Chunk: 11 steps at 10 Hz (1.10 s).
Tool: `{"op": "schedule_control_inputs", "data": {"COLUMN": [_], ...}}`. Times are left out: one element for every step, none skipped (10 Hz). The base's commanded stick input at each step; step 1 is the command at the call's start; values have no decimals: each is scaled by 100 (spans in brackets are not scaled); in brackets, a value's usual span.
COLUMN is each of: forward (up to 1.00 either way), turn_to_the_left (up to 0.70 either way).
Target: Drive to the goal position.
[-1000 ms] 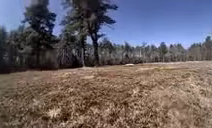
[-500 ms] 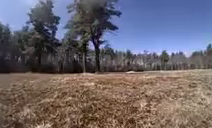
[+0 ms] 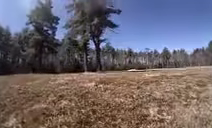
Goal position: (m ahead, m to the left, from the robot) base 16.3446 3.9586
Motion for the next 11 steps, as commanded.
{"op": "schedule_control_inputs", "data": {"forward": [70, 70, 70, 70, 70, 70, 70, 70, 70, 70, 70], "turn_to_the_left": [31, 3, 0, 32, 33, 33, 0, 0, 0, 18, 35]}}
